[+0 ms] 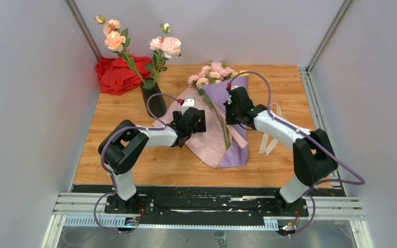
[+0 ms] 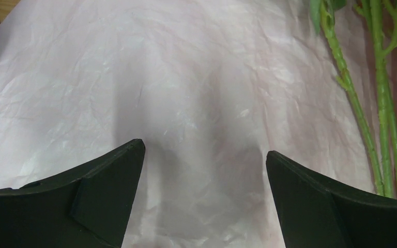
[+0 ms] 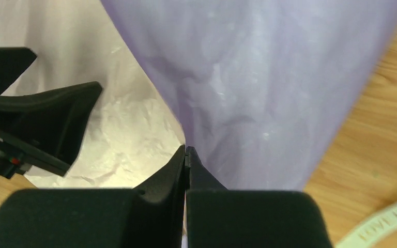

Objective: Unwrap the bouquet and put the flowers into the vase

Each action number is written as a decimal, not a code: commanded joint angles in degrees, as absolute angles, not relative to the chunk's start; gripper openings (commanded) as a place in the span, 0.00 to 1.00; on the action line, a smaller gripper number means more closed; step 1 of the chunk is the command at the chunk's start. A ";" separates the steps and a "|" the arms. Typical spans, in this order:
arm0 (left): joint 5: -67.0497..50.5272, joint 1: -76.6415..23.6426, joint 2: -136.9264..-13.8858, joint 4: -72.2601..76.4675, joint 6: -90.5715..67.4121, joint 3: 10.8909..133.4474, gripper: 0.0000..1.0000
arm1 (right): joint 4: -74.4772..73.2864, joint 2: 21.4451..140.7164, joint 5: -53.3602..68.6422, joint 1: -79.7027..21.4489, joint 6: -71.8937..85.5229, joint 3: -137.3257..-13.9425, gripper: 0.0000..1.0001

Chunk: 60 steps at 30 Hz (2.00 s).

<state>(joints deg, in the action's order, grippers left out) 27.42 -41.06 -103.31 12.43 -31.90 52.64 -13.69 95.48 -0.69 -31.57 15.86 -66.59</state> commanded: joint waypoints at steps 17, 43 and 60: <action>25.95 -40.78 -99.99 15.55 -31.56 49.58 1.00 | -10.92 66.94 -10.74 -16.08 28.78 -42.41 0.08; 23.78 -40.87 -98.94 18.52 -30.40 48.13 1.00 | -13.93 25.46 -24.26 -14.92 29.63 -28.58 0.61; 21.68 -43.07 -96.23 25.49 -26.35 44.30 1.00 | -9.28 68.08 -5.65 -22.84 20.38 -42.70 0.62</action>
